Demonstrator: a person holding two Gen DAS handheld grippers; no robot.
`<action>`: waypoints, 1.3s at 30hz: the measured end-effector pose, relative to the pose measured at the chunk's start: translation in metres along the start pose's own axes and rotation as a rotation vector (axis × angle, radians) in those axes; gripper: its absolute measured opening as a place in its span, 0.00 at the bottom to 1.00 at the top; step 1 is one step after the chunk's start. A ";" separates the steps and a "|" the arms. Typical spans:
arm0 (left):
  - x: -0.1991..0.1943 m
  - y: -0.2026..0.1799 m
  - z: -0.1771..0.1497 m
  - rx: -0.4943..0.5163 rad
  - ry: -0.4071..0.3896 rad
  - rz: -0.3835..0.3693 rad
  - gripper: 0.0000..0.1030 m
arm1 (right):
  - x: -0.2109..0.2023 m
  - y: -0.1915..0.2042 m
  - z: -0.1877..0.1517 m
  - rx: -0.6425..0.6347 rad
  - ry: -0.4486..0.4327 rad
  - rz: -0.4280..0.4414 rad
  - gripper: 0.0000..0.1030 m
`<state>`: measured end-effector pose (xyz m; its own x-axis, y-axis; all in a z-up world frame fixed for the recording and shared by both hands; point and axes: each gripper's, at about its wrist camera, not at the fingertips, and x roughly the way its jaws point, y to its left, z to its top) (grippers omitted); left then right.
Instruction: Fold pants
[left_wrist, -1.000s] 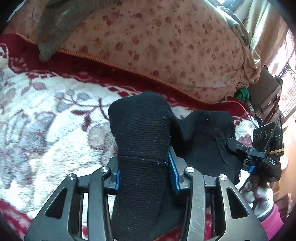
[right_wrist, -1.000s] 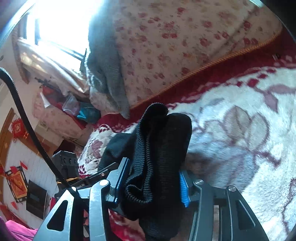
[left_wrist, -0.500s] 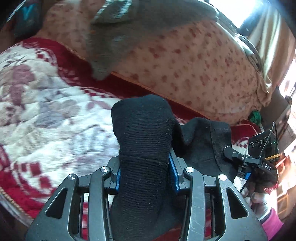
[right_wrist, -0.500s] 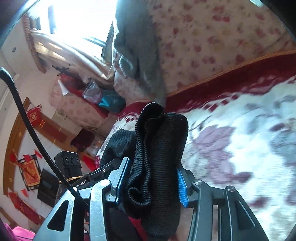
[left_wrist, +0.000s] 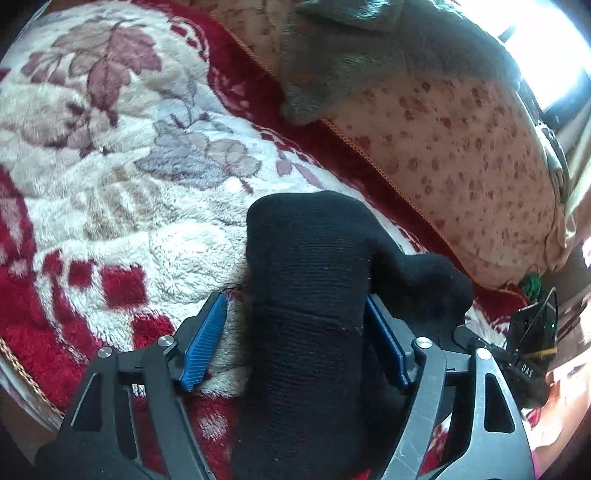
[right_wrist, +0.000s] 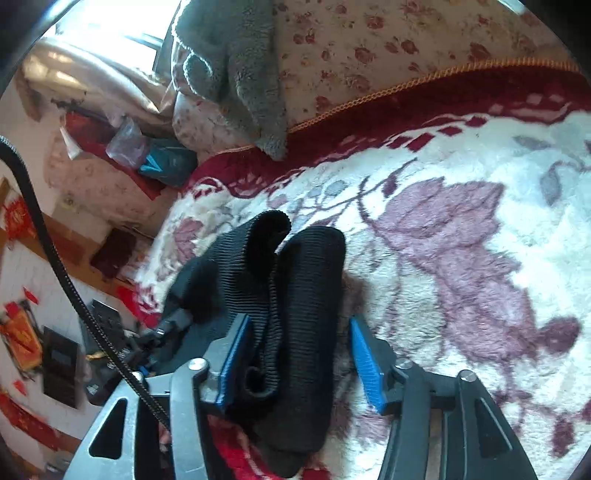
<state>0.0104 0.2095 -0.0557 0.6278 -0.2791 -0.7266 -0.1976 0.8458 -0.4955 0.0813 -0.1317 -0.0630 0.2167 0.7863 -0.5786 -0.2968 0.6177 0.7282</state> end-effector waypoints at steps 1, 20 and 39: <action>0.000 0.001 0.000 -0.008 0.003 -0.001 0.75 | 0.000 0.001 0.002 0.002 0.000 -0.002 0.53; -0.061 -0.050 -0.015 0.151 -0.179 0.263 0.74 | -0.031 0.064 -0.002 -0.177 -0.060 -0.057 0.53; -0.080 -0.087 -0.051 0.217 -0.260 0.383 0.74 | -0.023 0.103 -0.030 -0.263 -0.084 -0.168 0.57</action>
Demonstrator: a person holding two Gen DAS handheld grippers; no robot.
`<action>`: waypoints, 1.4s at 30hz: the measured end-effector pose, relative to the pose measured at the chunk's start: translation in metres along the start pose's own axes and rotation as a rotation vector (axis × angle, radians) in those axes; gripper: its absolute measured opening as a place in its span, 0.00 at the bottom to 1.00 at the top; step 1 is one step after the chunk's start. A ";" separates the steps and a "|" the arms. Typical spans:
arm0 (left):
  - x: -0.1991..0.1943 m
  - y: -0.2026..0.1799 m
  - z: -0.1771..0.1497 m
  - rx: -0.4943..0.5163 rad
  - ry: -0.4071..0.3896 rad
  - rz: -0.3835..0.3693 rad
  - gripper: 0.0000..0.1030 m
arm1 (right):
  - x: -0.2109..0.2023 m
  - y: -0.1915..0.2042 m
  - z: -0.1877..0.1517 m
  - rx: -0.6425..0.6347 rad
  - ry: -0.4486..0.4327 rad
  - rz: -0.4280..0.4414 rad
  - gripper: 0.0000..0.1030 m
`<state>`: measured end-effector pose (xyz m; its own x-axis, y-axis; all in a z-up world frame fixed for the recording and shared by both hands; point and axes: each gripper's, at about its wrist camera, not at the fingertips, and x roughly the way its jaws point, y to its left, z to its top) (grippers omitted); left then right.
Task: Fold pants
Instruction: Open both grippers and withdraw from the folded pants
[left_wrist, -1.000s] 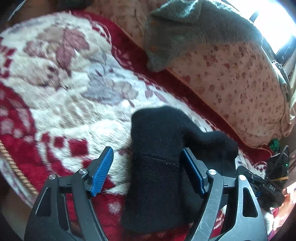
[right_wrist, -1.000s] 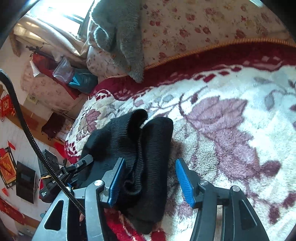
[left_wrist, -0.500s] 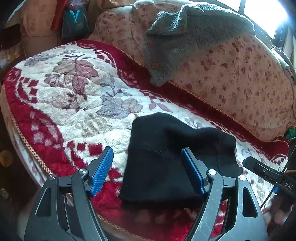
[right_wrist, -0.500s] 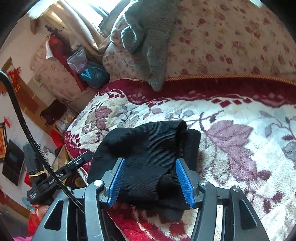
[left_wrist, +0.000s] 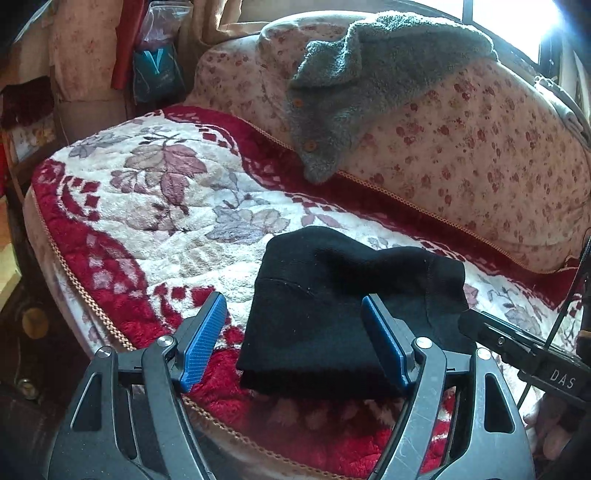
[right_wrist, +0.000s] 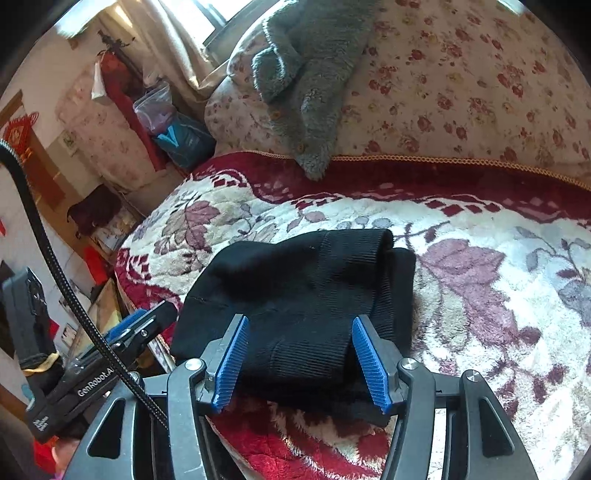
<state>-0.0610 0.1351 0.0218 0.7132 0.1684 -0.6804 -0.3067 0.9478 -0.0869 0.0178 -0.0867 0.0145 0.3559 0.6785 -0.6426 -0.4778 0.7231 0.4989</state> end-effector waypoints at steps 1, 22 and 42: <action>-0.001 -0.001 -0.001 0.003 -0.001 0.006 0.74 | 0.001 0.001 -0.001 -0.002 0.001 0.000 0.60; -0.009 -0.016 -0.005 0.039 -0.009 0.027 0.75 | -0.006 -0.001 0.000 -0.003 -0.013 -0.017 0.62; -0.013 -0.014 -0.005 0.022 -0.011 0.034 0.74 | 0.000 0.007 -0.003 -0.019 0.008 -0.005 0.62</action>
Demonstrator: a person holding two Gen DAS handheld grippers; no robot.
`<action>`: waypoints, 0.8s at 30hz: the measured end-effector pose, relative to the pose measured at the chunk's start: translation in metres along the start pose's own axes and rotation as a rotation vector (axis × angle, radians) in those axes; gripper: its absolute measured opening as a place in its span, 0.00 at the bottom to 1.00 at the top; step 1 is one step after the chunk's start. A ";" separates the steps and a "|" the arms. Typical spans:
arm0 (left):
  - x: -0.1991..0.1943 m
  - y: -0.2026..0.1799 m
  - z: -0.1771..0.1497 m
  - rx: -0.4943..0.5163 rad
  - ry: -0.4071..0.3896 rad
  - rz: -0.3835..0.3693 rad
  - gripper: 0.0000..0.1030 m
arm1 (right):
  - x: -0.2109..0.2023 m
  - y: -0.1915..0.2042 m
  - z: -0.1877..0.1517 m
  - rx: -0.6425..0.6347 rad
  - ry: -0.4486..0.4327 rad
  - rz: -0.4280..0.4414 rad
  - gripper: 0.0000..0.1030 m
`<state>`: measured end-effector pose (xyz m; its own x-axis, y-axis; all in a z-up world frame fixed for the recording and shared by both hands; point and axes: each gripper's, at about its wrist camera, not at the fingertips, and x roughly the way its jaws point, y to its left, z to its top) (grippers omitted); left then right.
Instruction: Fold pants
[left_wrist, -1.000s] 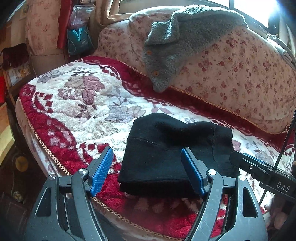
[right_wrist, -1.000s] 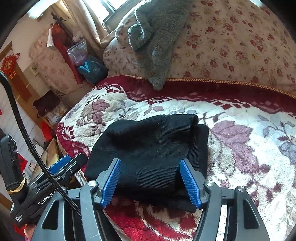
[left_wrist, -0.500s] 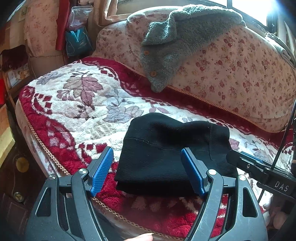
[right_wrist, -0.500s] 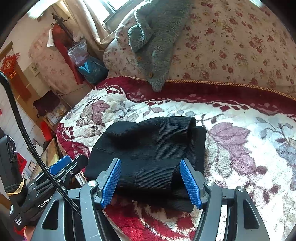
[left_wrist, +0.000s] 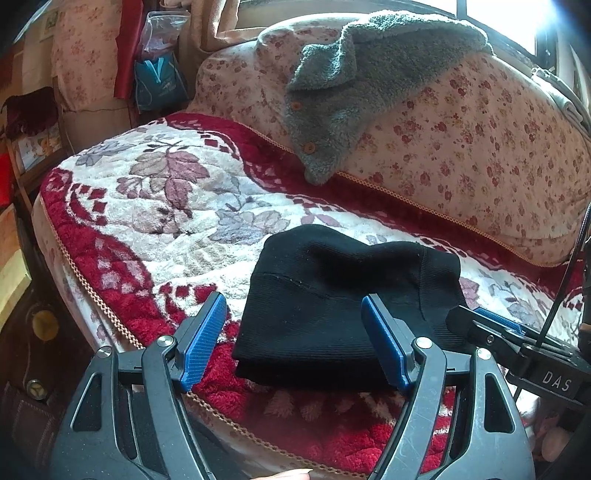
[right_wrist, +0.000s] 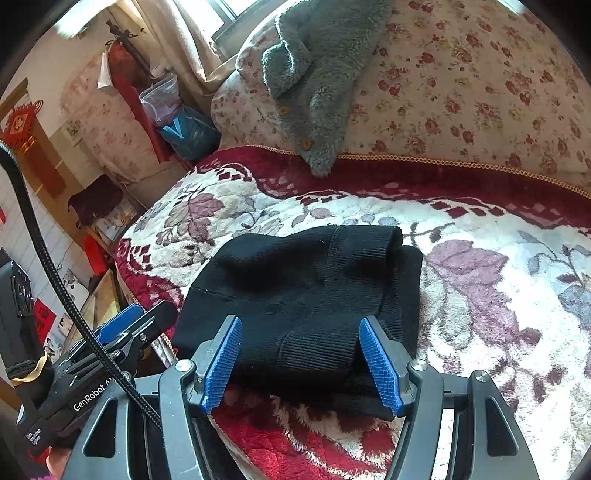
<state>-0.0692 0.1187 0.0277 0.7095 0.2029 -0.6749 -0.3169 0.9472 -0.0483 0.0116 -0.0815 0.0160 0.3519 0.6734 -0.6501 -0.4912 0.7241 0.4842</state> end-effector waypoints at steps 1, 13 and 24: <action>0.000 0.000 0.000 -0.001 0.001 0.000 0.74 | 0.000 0.000 0.000 -0.001 0.001 0.000 0.62; 0.001 0.001 -0.001 -0.006 0.001 0.000 0.74 | 0.002 0.001 -0.001 0.001 0.003 0.002 0.62; -0.002 -0.003 -0.004 -0.005 -0.020 0.015 0.74 | 0.002 0.000 -0.002 0.003 0.002 0.005 0.63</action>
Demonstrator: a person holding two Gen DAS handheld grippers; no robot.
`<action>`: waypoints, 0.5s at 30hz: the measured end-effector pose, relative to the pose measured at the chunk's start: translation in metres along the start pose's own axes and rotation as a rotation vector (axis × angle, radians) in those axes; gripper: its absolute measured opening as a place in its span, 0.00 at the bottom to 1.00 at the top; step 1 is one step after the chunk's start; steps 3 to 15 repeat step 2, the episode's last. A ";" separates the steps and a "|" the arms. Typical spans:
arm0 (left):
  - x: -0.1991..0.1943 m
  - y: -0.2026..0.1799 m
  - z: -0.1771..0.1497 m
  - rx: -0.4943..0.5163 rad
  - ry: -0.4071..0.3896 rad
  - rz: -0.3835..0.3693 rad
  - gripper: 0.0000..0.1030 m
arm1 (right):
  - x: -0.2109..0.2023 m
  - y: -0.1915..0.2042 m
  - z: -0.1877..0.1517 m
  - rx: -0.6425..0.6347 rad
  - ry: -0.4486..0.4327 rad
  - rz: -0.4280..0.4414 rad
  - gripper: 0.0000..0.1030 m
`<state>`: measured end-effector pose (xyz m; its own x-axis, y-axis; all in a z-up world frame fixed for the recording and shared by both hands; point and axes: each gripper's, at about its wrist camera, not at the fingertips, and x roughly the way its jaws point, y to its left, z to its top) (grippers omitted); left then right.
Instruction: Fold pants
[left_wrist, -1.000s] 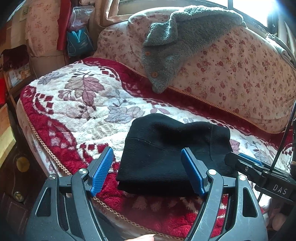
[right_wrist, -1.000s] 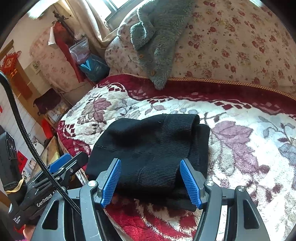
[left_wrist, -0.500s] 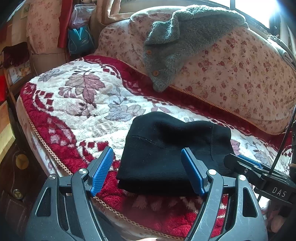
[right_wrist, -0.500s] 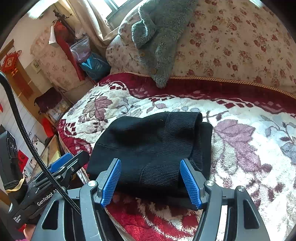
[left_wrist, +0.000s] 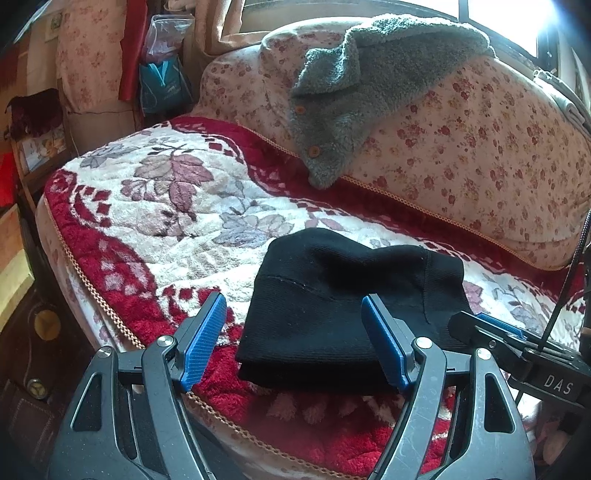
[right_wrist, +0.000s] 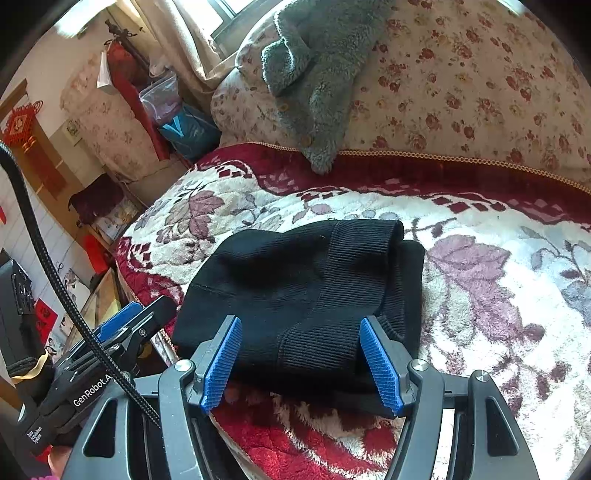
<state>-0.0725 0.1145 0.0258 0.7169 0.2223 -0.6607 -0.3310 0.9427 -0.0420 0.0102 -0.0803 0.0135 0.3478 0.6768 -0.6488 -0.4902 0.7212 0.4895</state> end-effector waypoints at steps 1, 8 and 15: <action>0.000 -0.001 0.000 0.000 0.002 -0.004 0.74 | 0.000 0.000 -0.001 0.001 -0.001 0.000 0.63; -0.001 -0.002 0.000 -0.001 0.005 -0.004 0.74 | 0.000 -0.001 -0.001 0.002 -0.001 0.000 0.63; -0.001 -0.002 0.000 -0.001 0.005 -0.004 0.74 | 0.000 -0.001 -0.001 0.002 -0.001 0.000 0.63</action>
